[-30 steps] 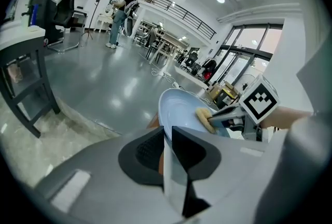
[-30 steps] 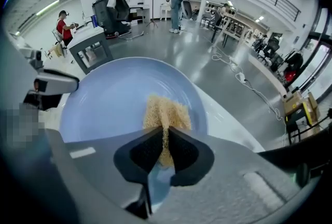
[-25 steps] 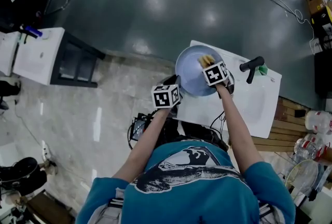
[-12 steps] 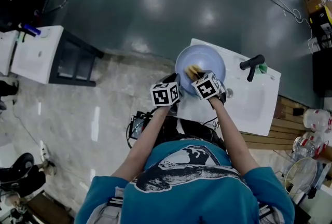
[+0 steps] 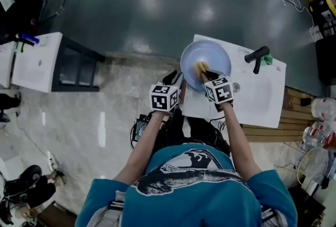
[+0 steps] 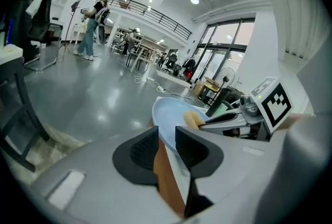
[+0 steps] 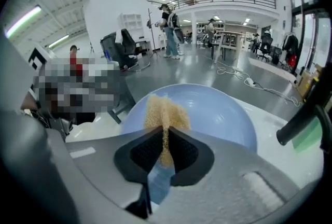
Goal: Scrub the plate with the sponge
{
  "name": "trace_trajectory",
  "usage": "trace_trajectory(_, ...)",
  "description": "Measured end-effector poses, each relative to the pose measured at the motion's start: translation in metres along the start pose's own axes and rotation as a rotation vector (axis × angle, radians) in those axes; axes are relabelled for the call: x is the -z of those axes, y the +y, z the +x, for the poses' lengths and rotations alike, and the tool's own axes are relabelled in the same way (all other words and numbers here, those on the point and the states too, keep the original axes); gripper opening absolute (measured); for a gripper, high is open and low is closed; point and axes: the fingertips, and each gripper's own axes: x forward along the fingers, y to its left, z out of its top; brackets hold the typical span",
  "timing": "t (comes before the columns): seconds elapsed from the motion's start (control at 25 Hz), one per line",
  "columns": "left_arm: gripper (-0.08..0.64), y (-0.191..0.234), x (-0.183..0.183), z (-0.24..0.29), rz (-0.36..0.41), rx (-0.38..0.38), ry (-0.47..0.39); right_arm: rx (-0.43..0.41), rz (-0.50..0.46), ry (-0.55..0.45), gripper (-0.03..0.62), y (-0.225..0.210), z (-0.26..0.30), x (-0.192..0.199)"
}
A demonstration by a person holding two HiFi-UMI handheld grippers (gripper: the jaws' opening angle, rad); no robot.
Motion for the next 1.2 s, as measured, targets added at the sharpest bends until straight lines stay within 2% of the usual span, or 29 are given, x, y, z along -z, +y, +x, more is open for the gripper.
trace_trajectory(0.12, 0.092, -0.006, 0.001, -0.017, 0.109, 0.036, 0.023, -0.022, 0.098, -0.087, 0.031, 0.012, -0.022, -0.004)
trace_trajectory(0.24, 0.091, -0.019, 0.003, -0.032, 0.217, 0.079, 0.047, -0.038, 0.153, -0.150, 0.031, 0.023, -0.045, -0.005)
trace_trajectory(0.48, 0.061, -0.050, -0.002, -0.067, 0.297, 0.148, -0.007, -0.040, 0.171, -0.209, 0.031, 0.046, -0.085, 0.001)
trace_trajectory(0.76, 0.061, -0.072, 0.003, -0.103, 0.314, 0.192, -0.028, -0.065, 0.175, -0.254, 0.031, 0.066, -0.120, 0.011)
trace_trajectory(0.96, 0.055, -0.085, 0.014, -0.122, 0.340, 0.139, -0.038, -0.079, 0.168, -0.282, 0.032, 0.068, -0.145, 0.025)
trace_trajectory(1.2, 0.041, -0.122, 0.027, -0.146, 0.282, 0.102, -0.105, -0.124, 0.158, -0.318, 0.032, 0.077, -0.181, 0.052)
